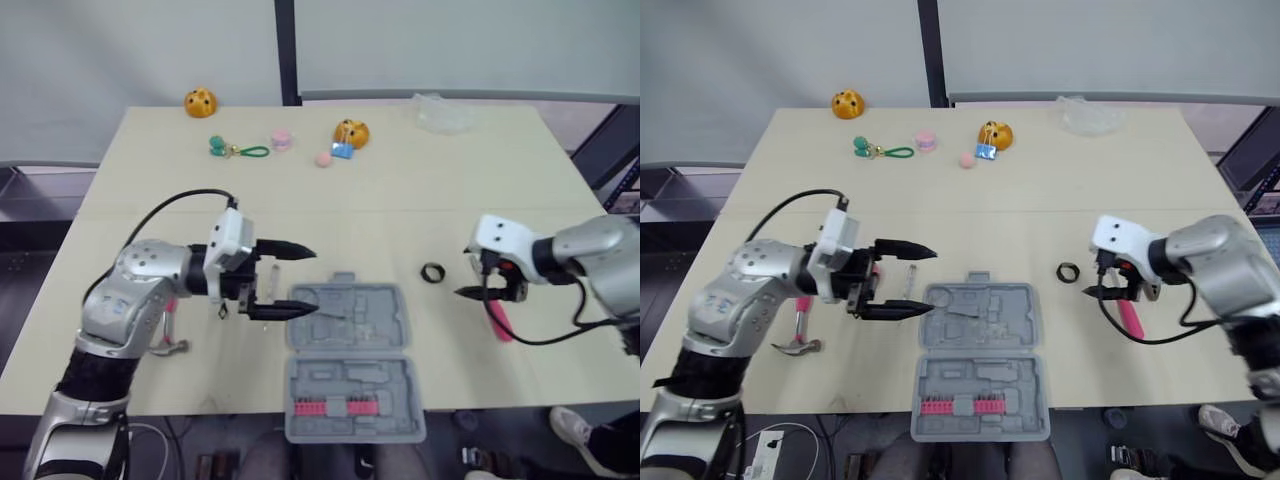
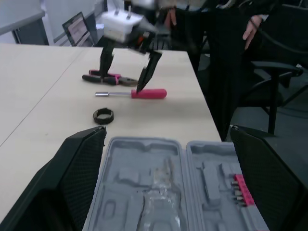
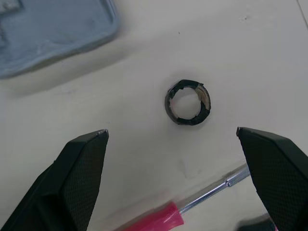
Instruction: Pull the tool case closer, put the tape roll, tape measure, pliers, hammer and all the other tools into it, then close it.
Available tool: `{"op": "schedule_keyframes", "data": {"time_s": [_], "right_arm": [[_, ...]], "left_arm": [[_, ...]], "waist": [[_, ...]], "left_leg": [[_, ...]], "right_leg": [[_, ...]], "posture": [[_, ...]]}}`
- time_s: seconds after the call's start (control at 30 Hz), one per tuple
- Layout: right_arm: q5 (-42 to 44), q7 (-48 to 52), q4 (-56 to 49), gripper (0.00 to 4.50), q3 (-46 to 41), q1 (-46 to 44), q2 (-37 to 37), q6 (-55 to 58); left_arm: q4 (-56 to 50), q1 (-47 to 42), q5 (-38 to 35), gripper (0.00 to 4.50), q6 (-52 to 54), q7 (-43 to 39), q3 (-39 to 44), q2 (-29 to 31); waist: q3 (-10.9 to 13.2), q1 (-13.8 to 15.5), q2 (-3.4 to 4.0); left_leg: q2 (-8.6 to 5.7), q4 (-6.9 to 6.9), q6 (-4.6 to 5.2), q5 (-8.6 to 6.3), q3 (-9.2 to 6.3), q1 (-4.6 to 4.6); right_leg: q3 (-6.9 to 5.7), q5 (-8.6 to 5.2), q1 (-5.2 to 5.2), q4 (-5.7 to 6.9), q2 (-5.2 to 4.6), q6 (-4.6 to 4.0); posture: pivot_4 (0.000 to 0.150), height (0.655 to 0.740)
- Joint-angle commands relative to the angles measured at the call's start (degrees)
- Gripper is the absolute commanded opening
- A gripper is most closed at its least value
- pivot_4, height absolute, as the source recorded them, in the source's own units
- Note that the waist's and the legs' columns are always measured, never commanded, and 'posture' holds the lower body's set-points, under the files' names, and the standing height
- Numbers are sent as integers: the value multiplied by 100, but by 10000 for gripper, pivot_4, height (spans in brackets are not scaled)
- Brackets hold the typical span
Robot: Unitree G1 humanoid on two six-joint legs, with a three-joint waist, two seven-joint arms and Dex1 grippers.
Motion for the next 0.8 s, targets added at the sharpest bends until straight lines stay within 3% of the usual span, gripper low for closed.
{"op": "schedule_keyframes", "data": {"time_s": [0.03, 0.07, 0.27, 0.53, 0.63, 0.77, 0.8], "right_arm": [[-639, 212, 808, 37529, 348, -442, 174, -695], [-792, 258, 1034, 32471, 477, -571, 274, -830], [-1284, 247, 2031, 32471, 704, -1002, 823, -1376], [-1583, 260, 2566, 32471, 666, -1068, 1172, -1758], [-1660, 113, 2869, 23867, 610, -1141, 1319, -1894], [-1776, -45, 3004, 3406, 577, -1174, 1356, -2100], [-1747, -34, 2951, 207, 528, -1167, 1340, -2106]], "left_arm": [[-42, -114, 22, 45000, -121, 41, -26, -101], [-37, -106, 66, 45000, -169, 49, -53, -131], [-50, -48, 164, 45000, -266, 107, -71, -199], [-51, -26, 248, 45000, -362, 180, -83, -244], [-42, -16, 269, 45000, -400, 217, -84, -260], [-50, 7, 268, 45000, -427, 241, -72, -256], [-38, 10, 274, 45000, -439, 241, -68, -251]], "waist": [[1, 15, 1], [1, 22, 2], [2, 5, 3], [2, 2, 4], [2, -5, 4], [2, -11, 4], [2, -10, 4]], "left_leg": [[0, 0, 0, 0, -2, -2], [-2, 2, 0, 0, -9, -6], [-3, 10, 0, 0, -26, -13], [-2, 11, 0, 0, -31, -13], [-2, 11, 0, 0, -31, -13], [-1, 11, -1, 1, -32, -12], [-1, 11, -1, 1, -33, -12]], "right_leg": [[-2, 0, 0, -2, 0, 0], [-7, 0, 0, -2, -2, 0], [-15, 1, 2, -3, -2, 3], [-16, 1, 3, -2, -2, 2], [-16, 1, 4, -3, -3, 3], [-15, 1, 4, -1, -2, 2], [-15, 1, 4, -1, -3, 2]], "posture": [[1500, 7400], [1500, 7400], [1500, 7400], [1500, 7400], [1500, 7400], [1500, 7400], [1500, 7400]]}}
